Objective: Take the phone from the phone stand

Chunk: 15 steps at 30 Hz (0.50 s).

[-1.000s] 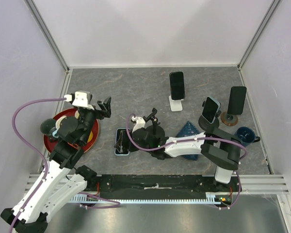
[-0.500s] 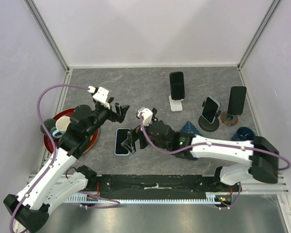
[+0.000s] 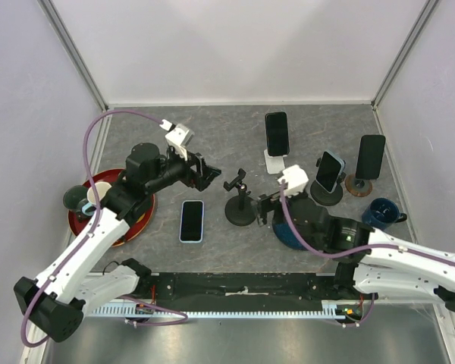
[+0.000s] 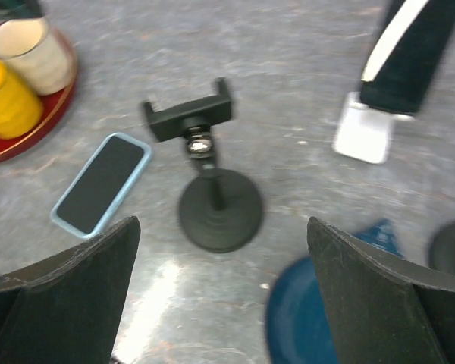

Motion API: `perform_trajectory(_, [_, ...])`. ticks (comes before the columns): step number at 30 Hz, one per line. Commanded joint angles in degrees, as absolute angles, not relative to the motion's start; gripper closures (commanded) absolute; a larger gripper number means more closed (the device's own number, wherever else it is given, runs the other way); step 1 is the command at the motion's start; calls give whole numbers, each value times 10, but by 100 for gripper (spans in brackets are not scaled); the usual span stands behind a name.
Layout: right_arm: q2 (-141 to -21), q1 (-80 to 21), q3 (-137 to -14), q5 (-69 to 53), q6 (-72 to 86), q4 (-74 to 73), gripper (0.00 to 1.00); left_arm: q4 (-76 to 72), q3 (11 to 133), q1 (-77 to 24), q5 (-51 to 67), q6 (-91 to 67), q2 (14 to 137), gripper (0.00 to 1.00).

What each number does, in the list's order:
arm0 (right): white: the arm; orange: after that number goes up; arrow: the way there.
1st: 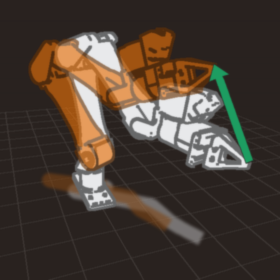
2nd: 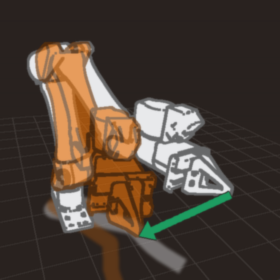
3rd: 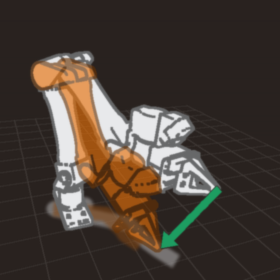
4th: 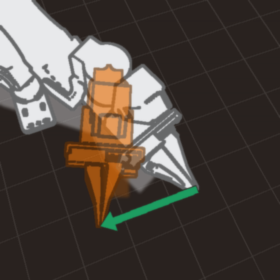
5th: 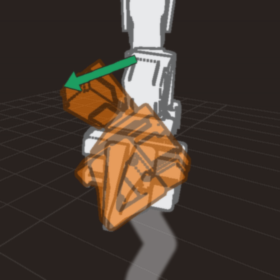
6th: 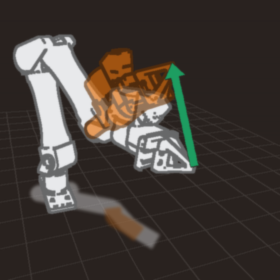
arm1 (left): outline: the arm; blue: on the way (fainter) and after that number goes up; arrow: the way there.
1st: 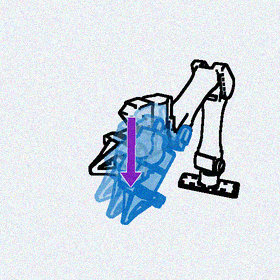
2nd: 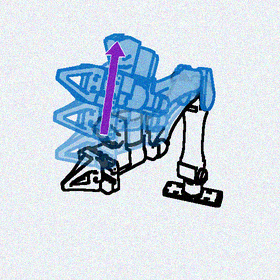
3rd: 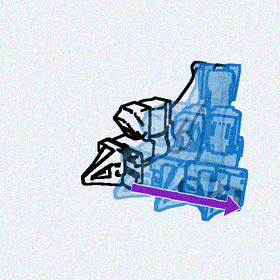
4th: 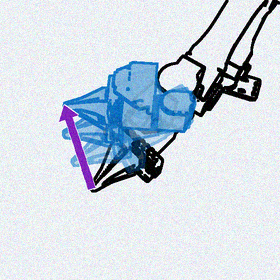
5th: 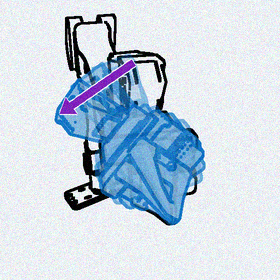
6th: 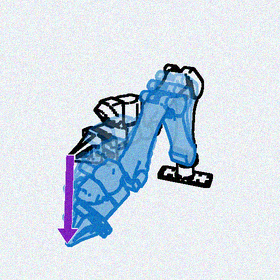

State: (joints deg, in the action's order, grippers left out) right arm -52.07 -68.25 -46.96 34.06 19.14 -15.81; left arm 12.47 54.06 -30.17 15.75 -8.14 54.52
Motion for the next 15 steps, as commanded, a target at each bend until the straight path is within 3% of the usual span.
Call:
perform_trajectory(1, [-471, -679, -440, 520, 181, -177, 2, 145, 584, -304, 245, -137, 592, 18])
perform_trajectory(5, [-460, -680, -416, 538, 171, -162, 2, 191, 628, -322, 215, -141, 642, 25])
perform_trajectory(15, [-448, -680, -376, 550, 160, -124, 2, 305, 715, -385, 139, -75, 746, 31])
